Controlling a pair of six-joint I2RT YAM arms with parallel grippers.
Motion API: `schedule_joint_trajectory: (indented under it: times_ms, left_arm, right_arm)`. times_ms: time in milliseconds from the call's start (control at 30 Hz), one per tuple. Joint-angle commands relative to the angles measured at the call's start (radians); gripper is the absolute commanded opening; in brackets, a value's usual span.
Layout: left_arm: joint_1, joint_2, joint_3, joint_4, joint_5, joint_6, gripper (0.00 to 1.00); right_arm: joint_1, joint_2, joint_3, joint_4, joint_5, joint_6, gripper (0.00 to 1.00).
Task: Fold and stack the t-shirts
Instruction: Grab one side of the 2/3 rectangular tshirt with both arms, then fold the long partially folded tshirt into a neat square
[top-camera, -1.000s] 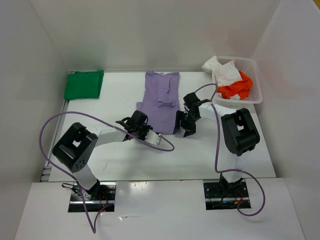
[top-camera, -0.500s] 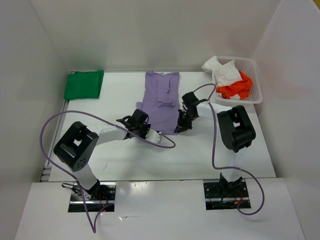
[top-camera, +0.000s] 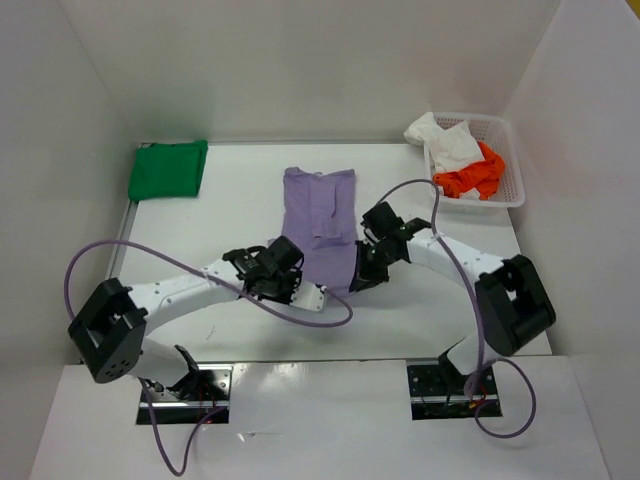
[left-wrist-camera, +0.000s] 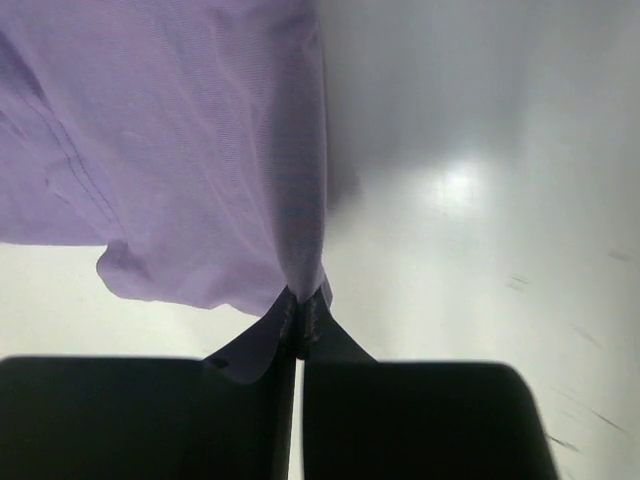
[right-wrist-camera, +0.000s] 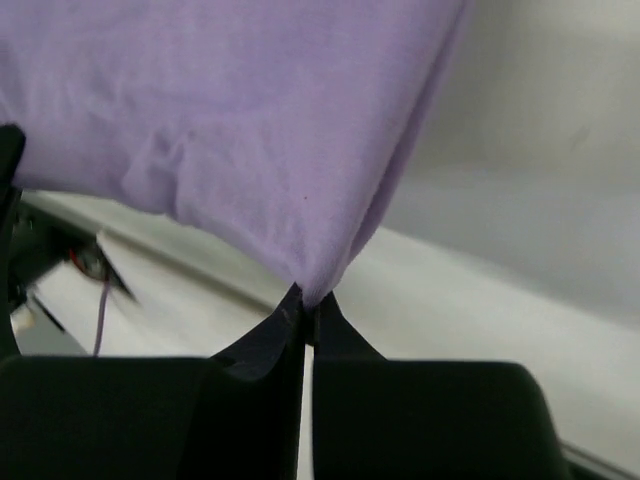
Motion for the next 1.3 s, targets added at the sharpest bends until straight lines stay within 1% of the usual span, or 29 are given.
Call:
schedule_joint_trajectory:
  times_ms: [0,100,167,233,267,300,333,367,433,500,567,600,667,700,733,833,867,967,1033,1067,1133,1267]
  left_arm:
    - [-0.052,-0.093,0.031,-0.229,0.029,-0.114,0.00]
    - [-0.087,-0.158,0.088,-0.355,0.038,-0.135,0.00]
    - [-0.101,-0.181,0.151,-0.442,0.050,-0.149,0.00]
    - [-0.111,-0.203,0.212,-0.511,0.110,-0.163,0.00]
    - [-0.111,-0.212,0.278,-0.576,0.143,-0.175,0.00]
    - [-0.111,-0.212,0.309,-0.602,0.213,-0.188,0.00]
    - [-0.111,-0.212,0.336,-0.628,0.243,-0.203,0.00]
    - [-0.111,-0.212,0.358,-0.628,0.271,-0.221,0.00]
    - [-0.100,-0.212,0.384,-0.619,0.323,-0.270,0.00]
    - [-0.059,-0.212,0.396,-0.603,0.349,-0.299,0.00]
    - [0.021,-0.180,0.439,-0.593,0.383,-0.300,0.00]
    - [0.088,-0.139,0.458,-0.584,0.421,-0.300,0.00]
    - [0.162,-0.093,0.514,-0.575,0.458,-0.310,0.00]
    - [0.196,-0.071,0.528,-0.555,0.472,-0.319,0.00]
    - [0.246,-0.030,0.528,-0.538,0.472,-0.329,0.00]
    - [0.300,0.042,0.553,-0.474,0.472,-0.358,0.00]
    - [0.300,0.058,0.553,-0.457,0.484,-0.358,0.00]
    - [0.311,0.131,0.583,-0.399,0.507,-0.379,0.00]
    - [0.320,0.204,0.619,-0.388,0.521,-0.408,0.00]
    - [0.340,0.228,0.669,-0.388,0.541,-0.409,0.00]
    - [0.363,0.288,0.712,-0.379,0.552,-0.425,0.00]
    - [0.405,0.349,0.761,-0.342,0.529,-0.470,0.00]
  right_arm:
    - [0.106,-0.136,-0.037,-0.095,-0.022,0.073,0.00]
    - [0.203,-0.202,-0.037,-0.161,-0.012,0.145,0.00]
    - [0.239,-0.278,-0.037,-0.210,-0.012,0.187,0.00]
    - [0.280,-0.366,-0.046,-0.235,-0.026,0.254,0.00]
    - [0.289,-0.395,-0.056,-0.246,-0.041,0.279,0.00]
    - [0.289,-0.424,-0.056,-0.246,-0.073,0.326,0.00]
    - [0.298,-0.453,-0.068,-0.246,-0.084,0.348,0.00]
    - [0.299,-0.508,-0.068,-0.246,-0.085,0.368,0.00]
    - [0.299,-0.567,-0.068,-0.246,-0.095,0.408,0.00]
    - [0.299,-0.576,-0.057,-0.246,-0.086,0.417,0.00]
    - [0.276,-0.550,-0.043,-0.260,-0.086,0.388,0.00]
    - [0.233,-0.520,-0.018,-0.279,-0.077,0.341,0.00]
    - [0.172,-0.497,0.003,-0.292,-0.077,0.290,0.00]
    - [0.135,-0.486,0.003,-0.303,-0.091,0.264,0.00]
    - [0.051,-0.477,0.003,-0.303,-0.121,0.236,0.00]
    - [-0.062,-0.420,0.012,-0.281,-0.178,0.123,0.00]
    - [-0.104,-0.403,0.012,-0.281,-0.178,0.077,0.00]
    - [-0.151,-0.337,0.033,-0.261,-0.178,0.021,0.00]
    - [-0.171,-0.303,0.055,-0.250,-0.178,0.011,0.00]
    - [-0.192,-0.282,0.064,-0.238,-0.178,0.001,0.00]
    - [-0.212,-0.262,0.090,-0.228,-0.178,-0.008,0.00]
    - [-0.277,-0.207,0.099,-0.165,-0.178,-0.017,0.00]
